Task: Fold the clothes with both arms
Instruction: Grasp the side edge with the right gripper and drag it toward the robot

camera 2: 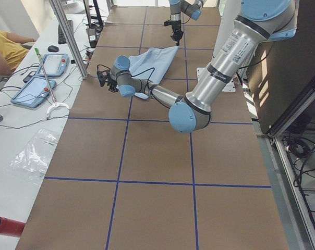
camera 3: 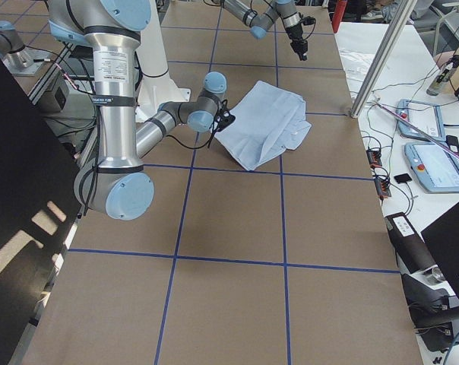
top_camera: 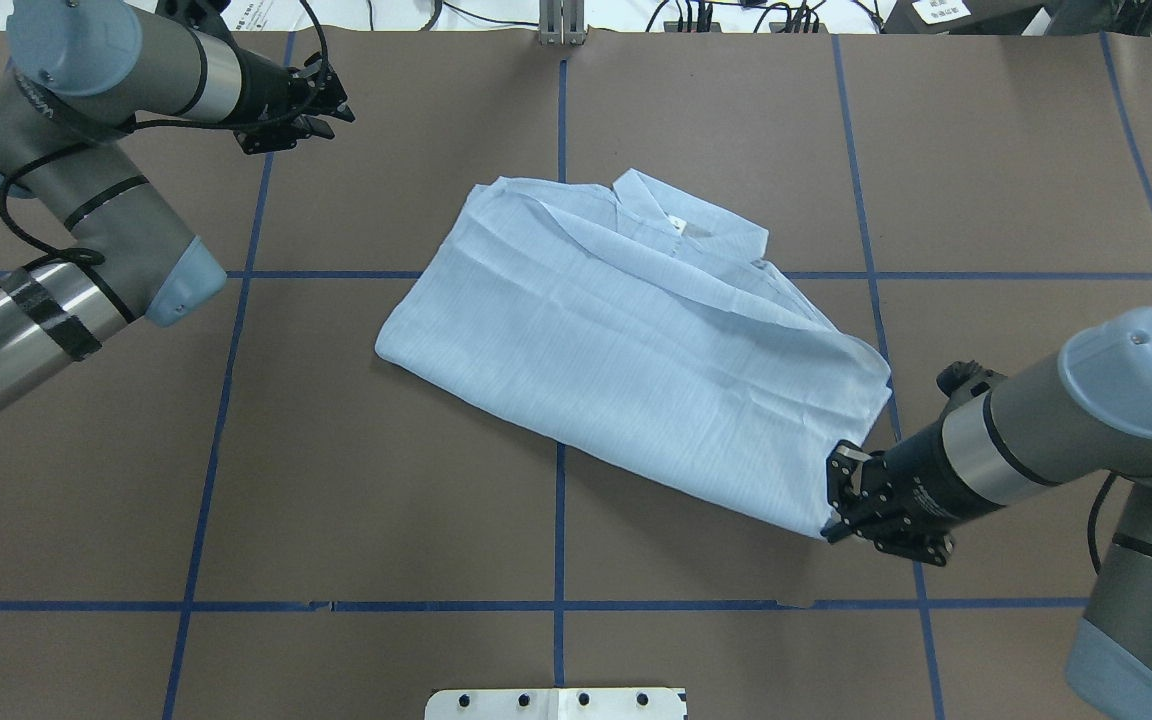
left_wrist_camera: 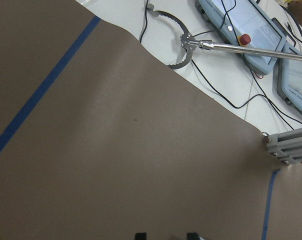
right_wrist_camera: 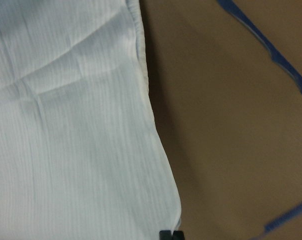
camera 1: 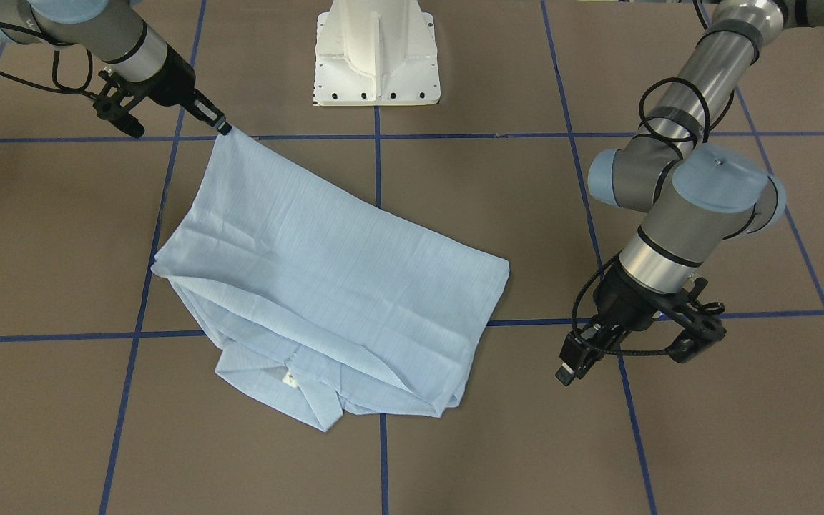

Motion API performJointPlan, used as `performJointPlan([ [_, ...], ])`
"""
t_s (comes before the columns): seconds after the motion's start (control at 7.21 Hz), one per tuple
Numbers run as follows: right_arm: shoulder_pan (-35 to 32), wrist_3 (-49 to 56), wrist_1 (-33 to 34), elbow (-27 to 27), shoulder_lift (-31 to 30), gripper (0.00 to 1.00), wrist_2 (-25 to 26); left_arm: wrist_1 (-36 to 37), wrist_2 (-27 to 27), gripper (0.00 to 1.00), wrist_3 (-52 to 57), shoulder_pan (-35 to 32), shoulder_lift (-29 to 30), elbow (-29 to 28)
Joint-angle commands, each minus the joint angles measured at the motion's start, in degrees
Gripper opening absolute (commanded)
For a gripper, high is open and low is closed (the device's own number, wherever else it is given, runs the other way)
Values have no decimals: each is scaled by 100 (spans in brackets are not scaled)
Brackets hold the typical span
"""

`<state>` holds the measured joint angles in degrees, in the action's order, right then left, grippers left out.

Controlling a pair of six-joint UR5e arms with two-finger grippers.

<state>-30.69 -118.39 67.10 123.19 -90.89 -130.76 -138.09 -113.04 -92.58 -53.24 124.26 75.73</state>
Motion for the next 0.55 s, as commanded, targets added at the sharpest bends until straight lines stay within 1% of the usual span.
performJointPlan([
  [0.0, 342, -375, 13, 215, -210, 0, -1475, 10, -349, 39, -233, 15, -139, 301],
  [0.14, 788, -456, 13, 232, -262, 0, -1505, 62, -507, 39, -304, 16, -200, 502],
  [0.28, 1080, -448, 13, 215, -359, 99, -1514, 237, -560, 39, -522, 33, -278, 713],
  [0.42, 1083, -457, 13, 206, -481, 100, -1558, 534, -578, 39, -550, 42, -288, 933],
])
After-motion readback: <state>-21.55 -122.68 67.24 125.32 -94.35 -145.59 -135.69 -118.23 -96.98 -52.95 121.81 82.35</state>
